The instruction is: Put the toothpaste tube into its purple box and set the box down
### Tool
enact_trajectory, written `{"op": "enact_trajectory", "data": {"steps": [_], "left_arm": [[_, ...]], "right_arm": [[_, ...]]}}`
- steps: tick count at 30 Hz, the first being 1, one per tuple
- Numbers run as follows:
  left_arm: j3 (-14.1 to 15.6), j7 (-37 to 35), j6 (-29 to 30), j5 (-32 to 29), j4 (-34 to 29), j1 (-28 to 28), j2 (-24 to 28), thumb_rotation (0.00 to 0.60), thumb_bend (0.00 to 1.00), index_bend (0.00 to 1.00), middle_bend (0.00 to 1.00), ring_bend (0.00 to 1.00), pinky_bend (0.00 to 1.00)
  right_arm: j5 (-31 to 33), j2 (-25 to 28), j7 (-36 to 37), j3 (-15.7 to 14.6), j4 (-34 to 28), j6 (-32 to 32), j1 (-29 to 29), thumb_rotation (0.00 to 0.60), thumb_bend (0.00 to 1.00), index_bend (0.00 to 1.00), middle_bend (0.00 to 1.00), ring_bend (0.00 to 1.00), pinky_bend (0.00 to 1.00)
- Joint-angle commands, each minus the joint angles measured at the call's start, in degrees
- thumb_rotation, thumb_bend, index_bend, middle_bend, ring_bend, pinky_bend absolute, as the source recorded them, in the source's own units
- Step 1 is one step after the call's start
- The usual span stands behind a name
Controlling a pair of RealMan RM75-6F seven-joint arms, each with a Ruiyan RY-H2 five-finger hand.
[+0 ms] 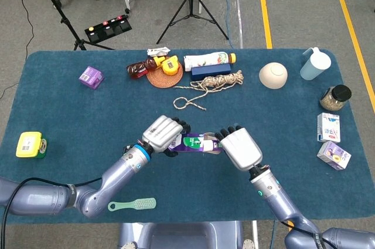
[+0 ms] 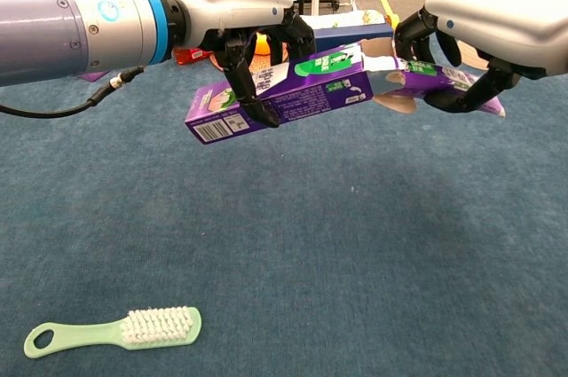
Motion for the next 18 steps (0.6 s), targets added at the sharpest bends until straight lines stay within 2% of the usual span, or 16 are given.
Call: {"op": "enact_trajectory", "data": {"steps": [1,18], "left_arm": [[0.12,0.79,0.23,-0.77,0.02,-0.35,0.11,0.6,0.16,0.41,0.37,0.33,0.54],[0.6,9.86,4.73,-7.77,-0.9,-3.71,-0.49,0.6,0.17,0.41,0.38,0.33,0.54]], "right_arm": [[0.32,0.07,-0.72,0.07,-0.18,-0.06,0.04,0.6,0.61,0.55,0.57,0.57,0.66],[-0.37,0.18,-10.89,-0.94,-1.03,0.09,0.58,0.6,0.62,0.55,0.57,0.57,0.67]]}}
